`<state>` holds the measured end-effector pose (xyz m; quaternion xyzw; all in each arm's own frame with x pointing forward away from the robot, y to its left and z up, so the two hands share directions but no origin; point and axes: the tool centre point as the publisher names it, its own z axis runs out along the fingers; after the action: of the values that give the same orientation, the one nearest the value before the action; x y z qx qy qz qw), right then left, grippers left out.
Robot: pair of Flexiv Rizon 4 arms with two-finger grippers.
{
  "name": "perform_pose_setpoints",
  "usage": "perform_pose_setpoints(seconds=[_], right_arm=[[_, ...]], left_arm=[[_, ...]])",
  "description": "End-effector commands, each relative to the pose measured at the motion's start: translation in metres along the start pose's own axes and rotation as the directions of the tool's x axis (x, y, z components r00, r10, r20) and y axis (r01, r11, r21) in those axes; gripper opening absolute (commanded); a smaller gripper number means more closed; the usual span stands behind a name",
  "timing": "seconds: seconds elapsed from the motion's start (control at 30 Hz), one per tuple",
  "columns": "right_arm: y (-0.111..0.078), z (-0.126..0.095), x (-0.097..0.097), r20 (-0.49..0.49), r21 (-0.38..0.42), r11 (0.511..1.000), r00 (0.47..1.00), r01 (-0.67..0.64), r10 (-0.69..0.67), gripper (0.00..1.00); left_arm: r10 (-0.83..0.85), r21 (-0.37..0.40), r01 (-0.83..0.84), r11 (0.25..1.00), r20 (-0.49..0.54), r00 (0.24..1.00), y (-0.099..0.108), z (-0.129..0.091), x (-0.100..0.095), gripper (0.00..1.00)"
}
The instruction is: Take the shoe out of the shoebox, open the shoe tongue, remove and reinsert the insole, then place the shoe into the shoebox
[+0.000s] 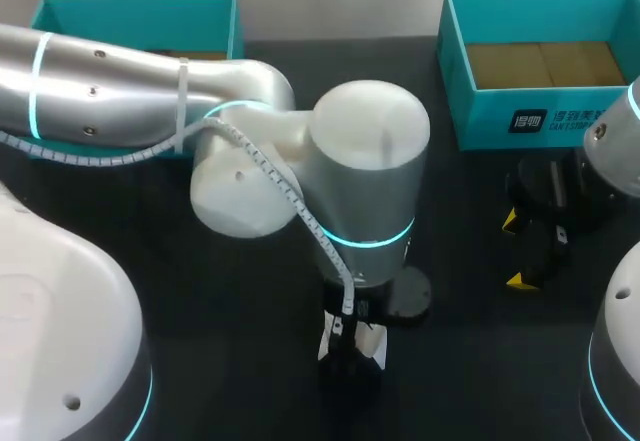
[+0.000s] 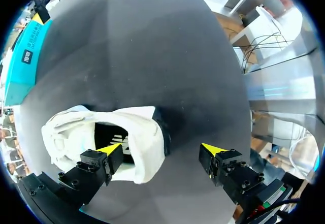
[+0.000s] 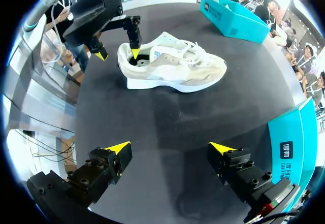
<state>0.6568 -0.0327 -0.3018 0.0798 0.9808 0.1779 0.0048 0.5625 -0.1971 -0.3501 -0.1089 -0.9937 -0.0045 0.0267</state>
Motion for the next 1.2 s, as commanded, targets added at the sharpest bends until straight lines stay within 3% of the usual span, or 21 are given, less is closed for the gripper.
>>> perform_pose_setpoints(seconds=[0.03, 0.8, 0.93, 1.03, 1.13, 1.2], right_arm=[[0.000, 0.001, 0.001, 0.003, 0.002, 1.000, 1.000, -0.001, 0.001, 1.00], [0.000, 0.001, 0.001, 0.003, 0.002, 1.000, 1.000, -0.001, 0.001, 1.00], [0.000, 0.001, 0.001, 0.003, 0.002, 1.000, 1.000, -0.001, 0.001, 1.00], [0.000, 0.001, 0.001, 0.003, 0.002, 1.000, 1.000, -0.001, 0.001, 1.00], [0.000, 0.001, 0.001, 0.003, 0.002, 1.000, 1.000, -0.001, 0.001, 1.00], [0.000, 0.001, 0.001, 0.003, 0.002, 1.000, 1.000, -0.001, 0.001, 1.00]], left_arm=[[-0.002, -0.002, 0.002, 1.000, -0.004, 1.000, -0.005, 0.015, -0.001, 1.00], [-0.017, 0.005, 0.016, 1.000, 0.037, 0.999, -0.006, 0.045, -0.007, 0.99], [-0.013, 0.002, 0.013, 1.000, 0.044, 0.999, -0.009, 0.047, -0.006, 0.85], [-0.006, 0.009, 0.006, 1.000, 0.043, 0.999, -0.010, 0.047, -0.006, 0.47], [-0.007, 0.007, 0.007, 1.000, 0.043, 0.999, -0.010, 0.046, -0.007, 0.25], [-0.010, 0.007, 0.009, 1.000, 0.042, 0.999, -0.010, 0.046, -0.008, 0.00]])
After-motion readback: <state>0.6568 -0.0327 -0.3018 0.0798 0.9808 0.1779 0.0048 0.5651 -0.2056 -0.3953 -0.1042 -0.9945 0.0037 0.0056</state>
